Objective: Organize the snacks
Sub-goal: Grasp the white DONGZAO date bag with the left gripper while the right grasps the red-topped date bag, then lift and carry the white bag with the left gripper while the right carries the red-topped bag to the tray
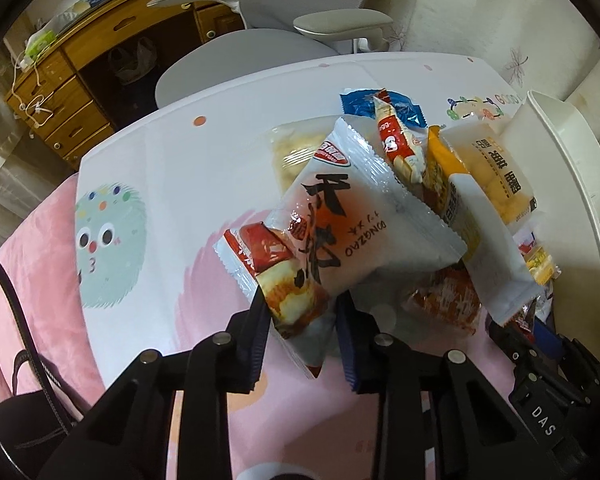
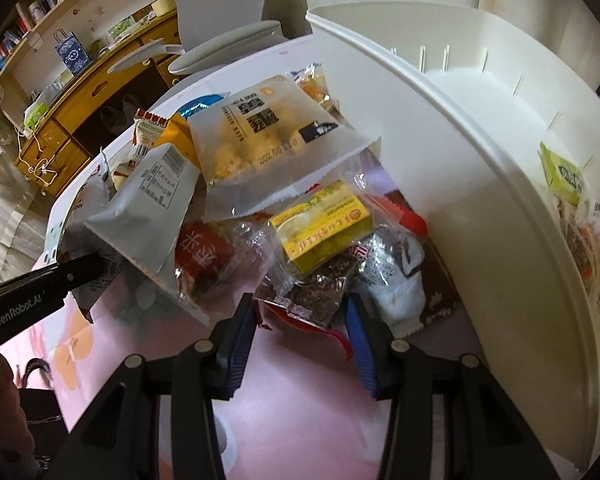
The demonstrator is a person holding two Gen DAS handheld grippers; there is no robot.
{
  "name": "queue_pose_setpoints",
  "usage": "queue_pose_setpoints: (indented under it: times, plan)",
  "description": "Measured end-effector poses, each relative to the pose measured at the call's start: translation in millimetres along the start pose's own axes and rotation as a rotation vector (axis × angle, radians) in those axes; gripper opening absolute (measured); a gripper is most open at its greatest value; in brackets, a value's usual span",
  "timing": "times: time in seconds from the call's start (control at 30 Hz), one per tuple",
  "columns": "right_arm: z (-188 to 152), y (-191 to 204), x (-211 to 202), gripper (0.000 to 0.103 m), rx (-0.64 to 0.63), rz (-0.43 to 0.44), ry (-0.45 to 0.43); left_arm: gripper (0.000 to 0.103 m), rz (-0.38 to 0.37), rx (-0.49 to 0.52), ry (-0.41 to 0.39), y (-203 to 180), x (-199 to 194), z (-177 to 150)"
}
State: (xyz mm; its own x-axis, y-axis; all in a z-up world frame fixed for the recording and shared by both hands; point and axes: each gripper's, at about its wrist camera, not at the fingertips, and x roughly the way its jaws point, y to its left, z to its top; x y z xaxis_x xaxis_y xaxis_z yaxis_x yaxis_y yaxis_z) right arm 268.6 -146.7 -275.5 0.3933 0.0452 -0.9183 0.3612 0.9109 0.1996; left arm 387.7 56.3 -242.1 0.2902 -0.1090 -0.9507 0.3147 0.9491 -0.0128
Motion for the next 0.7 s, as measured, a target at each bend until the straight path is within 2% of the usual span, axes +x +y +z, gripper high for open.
queue_pose_setpoints:
  times: [0.37, 0.7]
  plan:
    - [-25.5, -6.6, -17.4, 0.045, 0.08, 0.109, 0.138, 0.029, -0.006, -0.056, -0.028, 7.3, -38.3, -27.7]
    - [-51.6, -20.9, -49.6, 0.044, 0.147, 0.195, 0.242, 0.029, -0.018, -0.115, -0.056, 15.0, -93.6, -71.4]
